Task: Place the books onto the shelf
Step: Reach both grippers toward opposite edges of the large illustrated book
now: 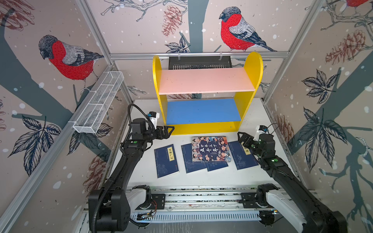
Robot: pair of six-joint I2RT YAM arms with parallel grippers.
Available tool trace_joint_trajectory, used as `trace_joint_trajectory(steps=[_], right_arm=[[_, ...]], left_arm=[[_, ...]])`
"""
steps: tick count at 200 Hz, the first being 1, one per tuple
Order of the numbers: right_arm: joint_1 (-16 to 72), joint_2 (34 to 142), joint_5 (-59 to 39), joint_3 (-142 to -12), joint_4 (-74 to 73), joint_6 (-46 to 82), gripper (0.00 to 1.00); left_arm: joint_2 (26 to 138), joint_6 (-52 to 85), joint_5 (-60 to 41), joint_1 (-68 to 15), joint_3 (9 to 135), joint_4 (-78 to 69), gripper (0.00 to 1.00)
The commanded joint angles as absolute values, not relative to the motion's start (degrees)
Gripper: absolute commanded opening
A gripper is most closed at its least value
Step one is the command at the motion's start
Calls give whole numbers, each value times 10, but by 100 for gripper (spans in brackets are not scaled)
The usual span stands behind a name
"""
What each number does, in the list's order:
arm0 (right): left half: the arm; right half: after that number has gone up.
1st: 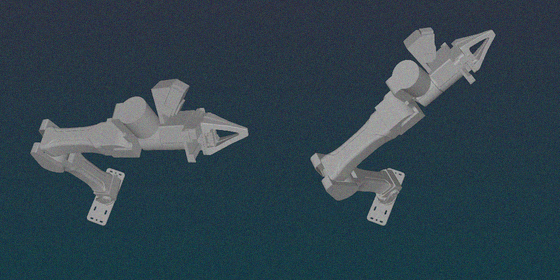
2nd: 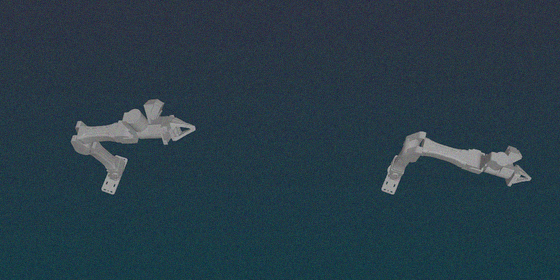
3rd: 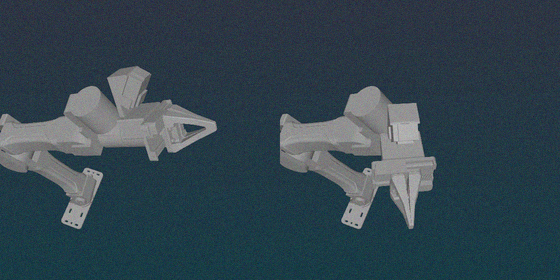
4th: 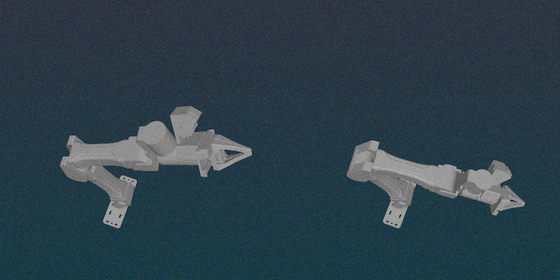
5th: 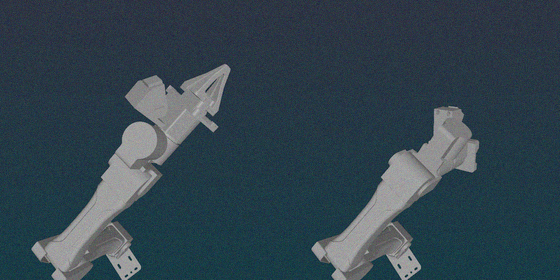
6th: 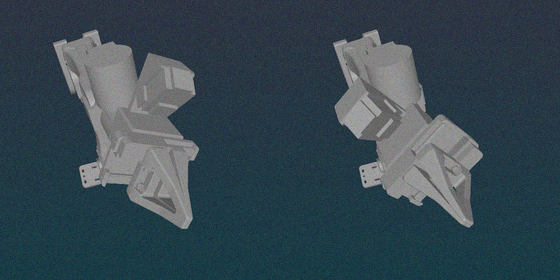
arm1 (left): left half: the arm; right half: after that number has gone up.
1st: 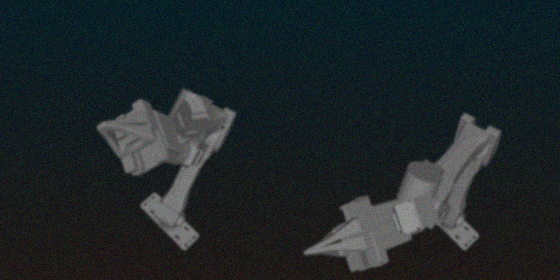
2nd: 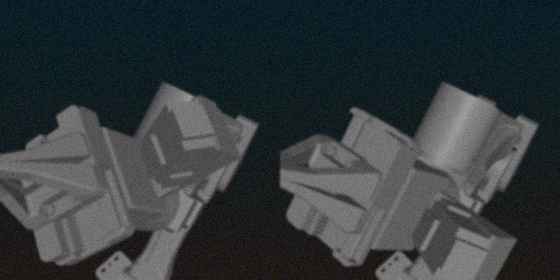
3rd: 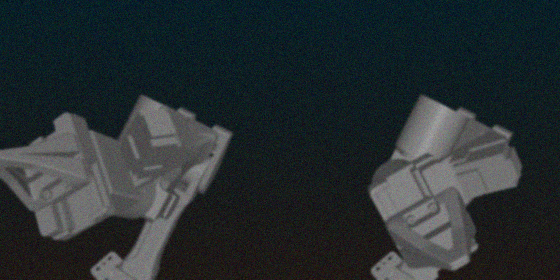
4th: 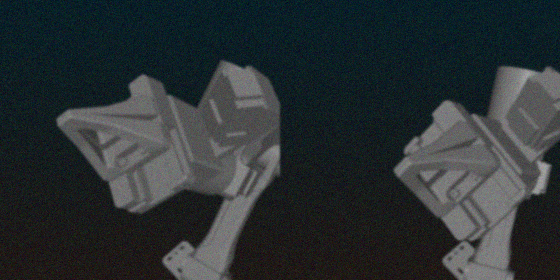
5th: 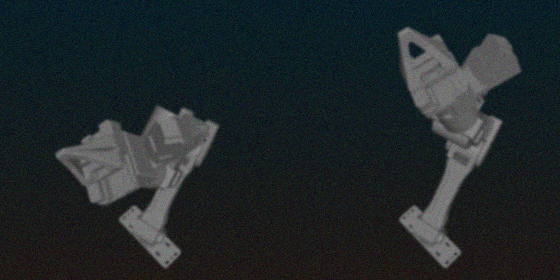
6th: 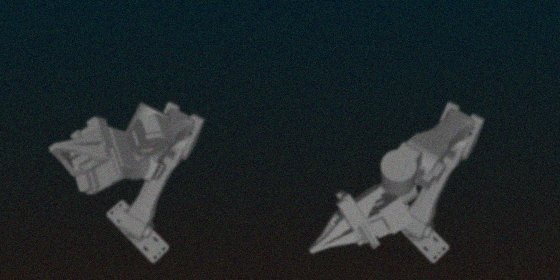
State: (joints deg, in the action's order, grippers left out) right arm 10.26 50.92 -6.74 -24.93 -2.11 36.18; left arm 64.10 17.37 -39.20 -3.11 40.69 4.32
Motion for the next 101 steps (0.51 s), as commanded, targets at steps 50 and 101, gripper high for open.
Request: trace_joint_trajectory(steps=[50,101], right_arm=[[150,660,-177,-287,0,337,88],[170,703,-206,-281,-24,335,80]], left_arm=[[720,271,-381,-180,370,-50,97],[792,253,-388,-230,364,-85,96]])
